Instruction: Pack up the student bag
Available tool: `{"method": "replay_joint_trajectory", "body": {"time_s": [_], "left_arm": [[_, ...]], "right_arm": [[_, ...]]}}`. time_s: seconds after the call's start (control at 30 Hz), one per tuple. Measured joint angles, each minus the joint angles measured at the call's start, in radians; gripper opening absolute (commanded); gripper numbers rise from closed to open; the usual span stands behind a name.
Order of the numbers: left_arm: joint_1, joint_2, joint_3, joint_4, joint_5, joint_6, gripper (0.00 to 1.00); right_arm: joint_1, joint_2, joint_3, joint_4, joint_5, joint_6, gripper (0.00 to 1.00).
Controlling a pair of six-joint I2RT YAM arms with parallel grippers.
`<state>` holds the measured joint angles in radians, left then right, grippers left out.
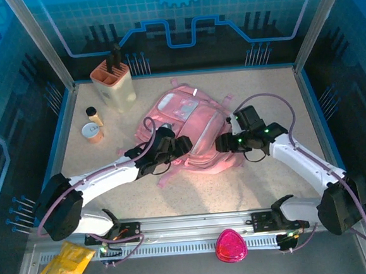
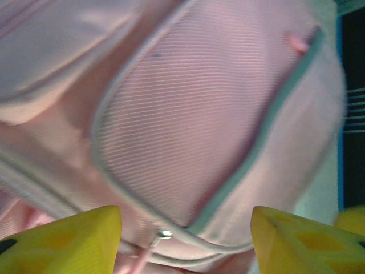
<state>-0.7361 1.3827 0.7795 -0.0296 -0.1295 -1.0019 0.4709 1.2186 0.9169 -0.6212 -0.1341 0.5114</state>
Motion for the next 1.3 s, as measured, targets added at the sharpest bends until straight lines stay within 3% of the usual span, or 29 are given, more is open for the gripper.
{"method": "replay_joint_trajectory", "body": {"time_s": [0.13,0.4,0.63,0.77,0.87,1.3], "left_arm": [[0.007,0.050,-0.028,0.043,-0.008,-0.075,0.63],[0.013,0.157,-0.025,0.122,-0.008,-0.158,0.53],[0.013,0.192,0.000,0.151,-0.016,-0.229,0.27],[0.013,0.233,0.018,0.186,-0.010,-0.270,0.09],[0.013,0.254,0.023,0.245,-0.003,-0.316,0.01],[-0.039,0.279,0.024,0.337,-0.005,-0.381,0.00]], "right_arm": [[0.113,-0.016,-0.007,-0.007,0.064,0.010,0.61],[0.271,0.013,-0.019,0.013,0.145,0.069,0.55],[0.345,0.064,-0.051,0.094,0.190,0.133,0.57],[0.361,0.106,-0.053,0.153,0.209,0.175,0.55],[0.361,0.131,-0.053,0.203,0.217,0.201,0.52],[0.359,0.231,-0.066,0.329,0.273,0.283,0.39]]}}
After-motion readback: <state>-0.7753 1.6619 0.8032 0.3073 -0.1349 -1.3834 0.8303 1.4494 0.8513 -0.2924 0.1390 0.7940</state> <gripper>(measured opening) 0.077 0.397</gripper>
